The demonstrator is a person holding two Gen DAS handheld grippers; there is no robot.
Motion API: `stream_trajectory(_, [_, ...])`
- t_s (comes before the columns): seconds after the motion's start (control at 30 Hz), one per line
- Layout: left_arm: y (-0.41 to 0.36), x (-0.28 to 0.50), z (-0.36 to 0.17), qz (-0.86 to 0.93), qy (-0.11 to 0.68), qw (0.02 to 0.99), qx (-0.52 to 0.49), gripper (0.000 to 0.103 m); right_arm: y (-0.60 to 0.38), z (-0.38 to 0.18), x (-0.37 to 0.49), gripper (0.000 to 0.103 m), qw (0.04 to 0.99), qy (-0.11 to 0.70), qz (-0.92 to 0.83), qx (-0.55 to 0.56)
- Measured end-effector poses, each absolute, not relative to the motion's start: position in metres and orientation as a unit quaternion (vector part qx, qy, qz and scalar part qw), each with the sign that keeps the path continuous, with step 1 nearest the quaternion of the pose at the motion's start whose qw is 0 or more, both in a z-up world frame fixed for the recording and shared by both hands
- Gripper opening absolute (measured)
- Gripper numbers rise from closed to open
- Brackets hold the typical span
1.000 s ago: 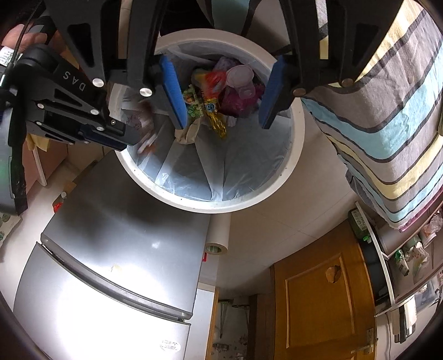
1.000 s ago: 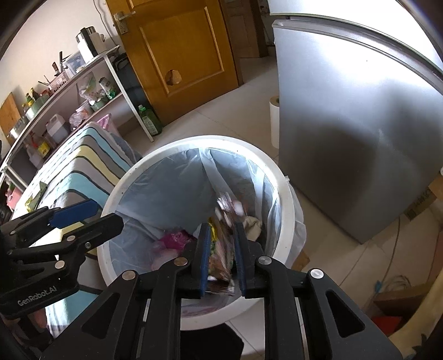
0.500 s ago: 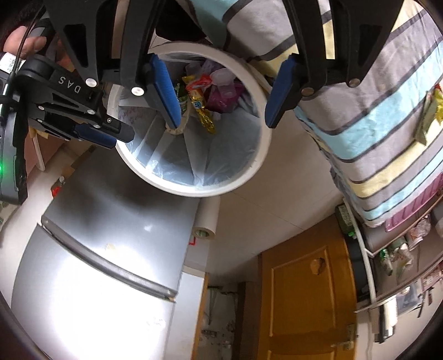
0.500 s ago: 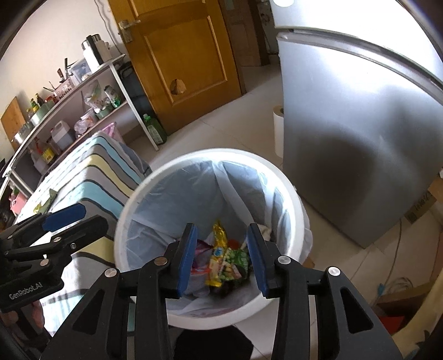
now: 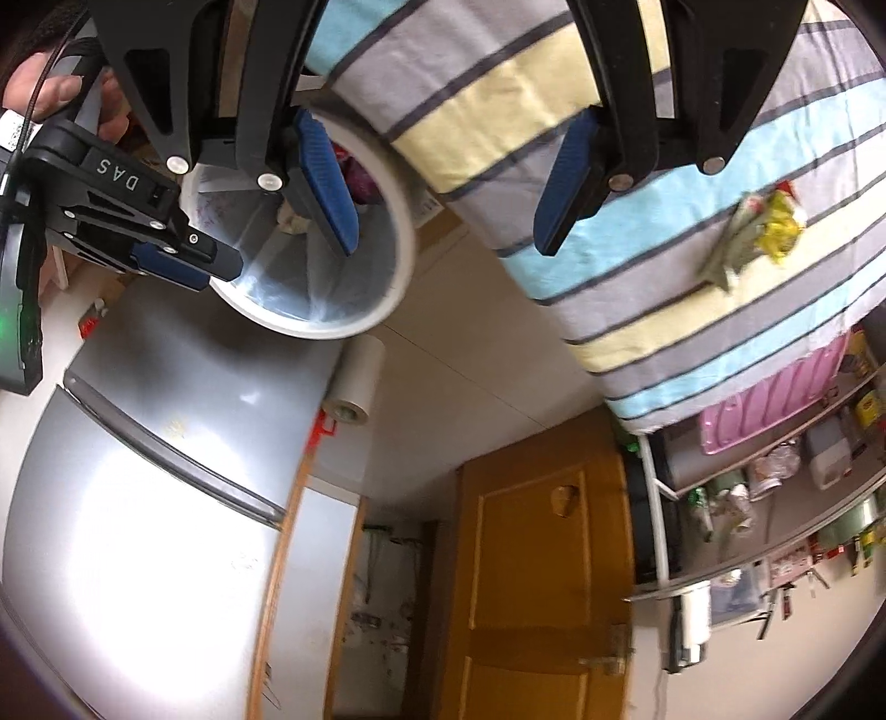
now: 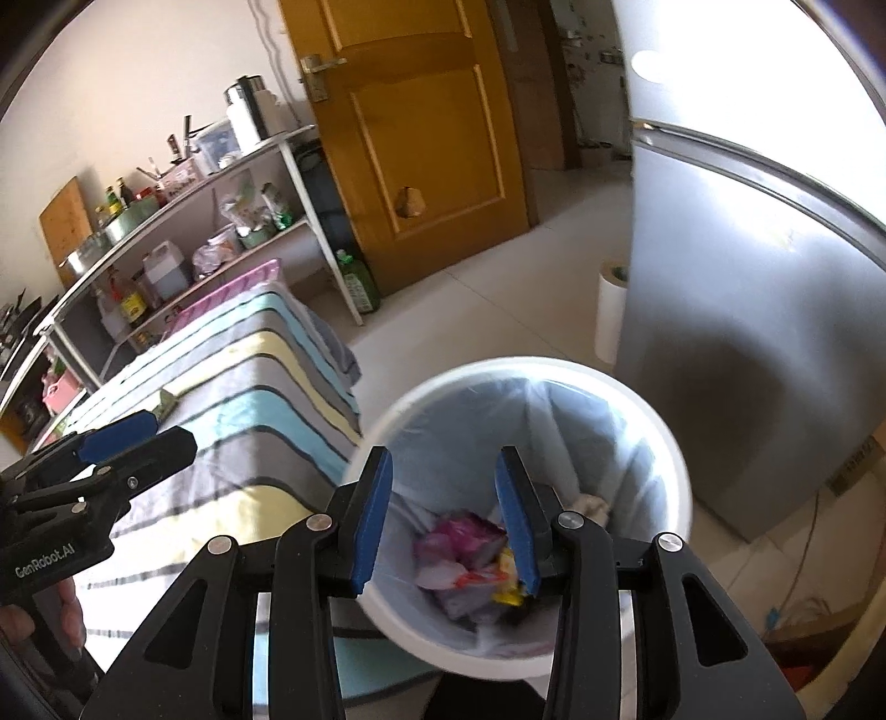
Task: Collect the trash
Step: 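Move both open tools back over the table toward the last wrappers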
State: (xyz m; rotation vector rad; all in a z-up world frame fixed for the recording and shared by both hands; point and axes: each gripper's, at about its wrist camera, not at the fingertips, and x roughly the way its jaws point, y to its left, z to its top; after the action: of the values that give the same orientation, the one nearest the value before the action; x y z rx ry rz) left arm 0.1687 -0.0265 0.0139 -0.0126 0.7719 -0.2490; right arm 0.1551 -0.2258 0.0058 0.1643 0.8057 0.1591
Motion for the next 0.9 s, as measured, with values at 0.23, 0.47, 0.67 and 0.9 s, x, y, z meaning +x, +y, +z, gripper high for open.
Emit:
stream_trajectory(0.23, [0.025, 0.164, 0.019, -0.081, 0.367, 0.926, -0.025, 0.068, -0.180, 0.019, 0.164, 0.047, 0.916, 0.379, 0.114, 0.069])
stream_trajectory(0.47, [0.072, 0.162, 0.019, -0.052, 0.364, 0.929, -0.044, 0.069, -0.137, 0.026, 0.172, 0.048, 0.915, 0.376, 0.143, 0.043])
stream_trajectory(0.67, [0.118, 0.163, 0.015, -0.011, 0.365, 0.929, -0.055, 0.069, -0.100, 0.027, 0.182, 0.048, 0.910, 0.377, 0.170, 0.033])
stream_trajectory(0.9, [0.163, 0.169, 0.000, 0.021, 0.377, 0.924, -0.065, 0.069, -0.057, 0.016, 0.197, 0.048, 0.899, 0.391, 0.195, 0.019])
